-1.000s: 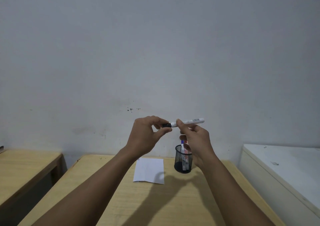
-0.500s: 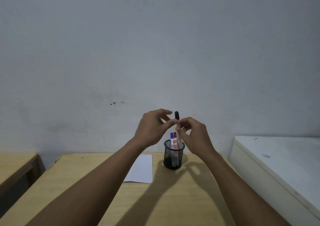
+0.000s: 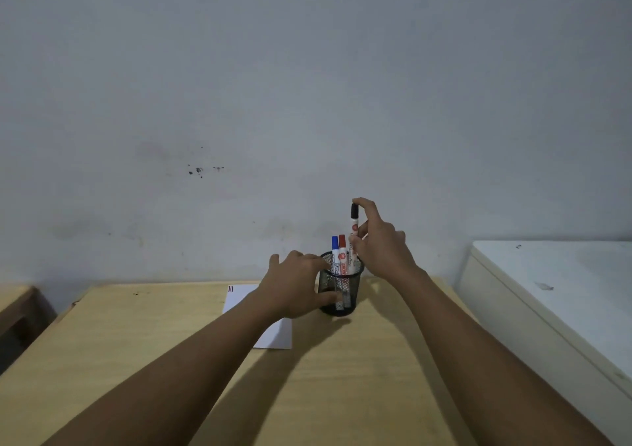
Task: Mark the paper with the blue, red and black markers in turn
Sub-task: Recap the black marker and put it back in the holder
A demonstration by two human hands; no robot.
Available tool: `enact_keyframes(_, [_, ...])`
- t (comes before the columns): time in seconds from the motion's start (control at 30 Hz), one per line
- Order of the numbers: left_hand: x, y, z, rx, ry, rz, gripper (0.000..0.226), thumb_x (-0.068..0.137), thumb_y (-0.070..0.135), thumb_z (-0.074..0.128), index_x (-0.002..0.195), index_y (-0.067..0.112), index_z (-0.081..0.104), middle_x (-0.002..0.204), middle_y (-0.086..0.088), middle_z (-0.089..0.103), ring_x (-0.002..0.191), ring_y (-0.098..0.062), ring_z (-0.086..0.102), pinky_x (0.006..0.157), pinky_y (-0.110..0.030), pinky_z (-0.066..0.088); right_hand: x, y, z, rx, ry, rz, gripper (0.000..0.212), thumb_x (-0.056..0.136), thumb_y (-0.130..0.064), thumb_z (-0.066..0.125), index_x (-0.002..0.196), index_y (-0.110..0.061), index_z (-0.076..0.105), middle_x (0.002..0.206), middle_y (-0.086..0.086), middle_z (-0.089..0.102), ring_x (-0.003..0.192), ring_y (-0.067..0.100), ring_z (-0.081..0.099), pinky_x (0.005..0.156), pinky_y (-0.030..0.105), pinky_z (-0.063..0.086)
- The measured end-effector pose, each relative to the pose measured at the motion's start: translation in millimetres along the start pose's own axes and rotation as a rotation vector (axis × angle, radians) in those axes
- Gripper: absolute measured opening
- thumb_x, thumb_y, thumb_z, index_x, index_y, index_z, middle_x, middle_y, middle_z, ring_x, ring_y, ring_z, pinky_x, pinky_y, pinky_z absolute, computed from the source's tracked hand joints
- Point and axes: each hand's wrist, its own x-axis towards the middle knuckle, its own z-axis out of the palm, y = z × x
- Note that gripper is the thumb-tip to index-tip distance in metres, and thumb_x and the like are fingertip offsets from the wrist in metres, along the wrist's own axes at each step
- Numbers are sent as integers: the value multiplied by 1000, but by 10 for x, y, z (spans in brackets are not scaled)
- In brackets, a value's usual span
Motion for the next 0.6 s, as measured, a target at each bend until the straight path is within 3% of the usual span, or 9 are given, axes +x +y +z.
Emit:
enact_keyframes(0.17, [37, -49, 98, -32, 67, 3, 62, 84, 66, 57, 133, 28, 59, 136, 3, 61, 127, -22, 49, 106, -50, 36, 24, 178, 237, -96, -87, 36, 62, 99, -22, 62, 149, -37, 29, 104, -2, 74, 99, 23, 67, 96, 46, 37])
enact_keyframes(0.3, [51, -70, 139, -52, 87, 3, 60, 83, 65, 59, 132, 30, 60, 135, 4, 61, 125, -21, 51, 105, -49, 37, 36, 287, 322, -120, -105, 56, 51, 101, -23, 58, 148, -30, 40, 105, -5, 67, 105, 21, 64, 97, 47, 35])
enact_keyframes(0.47, [50, -65, 104, -56, 71, -1, 60, 84, 64, 60, 133, 30, 59, 138, 3, 60, 126, -21, 51, 106, -50, 36, 80, 310, 375, -174, -143, 62, 51, 106, -29, 45, 156, -34, 33, 135, 4, 62, 119, 24, 60, 102, 50, 33])
enact_keyframes(0.6, [6, -49, 42, -52, 45, 7, 63, 85, 62, 60, 139, 29, 52, 147, 4, 53, 133, -22, 47, 109, -53, 34, 44, 234, 300, -181, -132, 64, 56, 107, -30, 41, 159, -37, 23, 141, 6, 57, 122, 26, 58, 105, 51, 31])
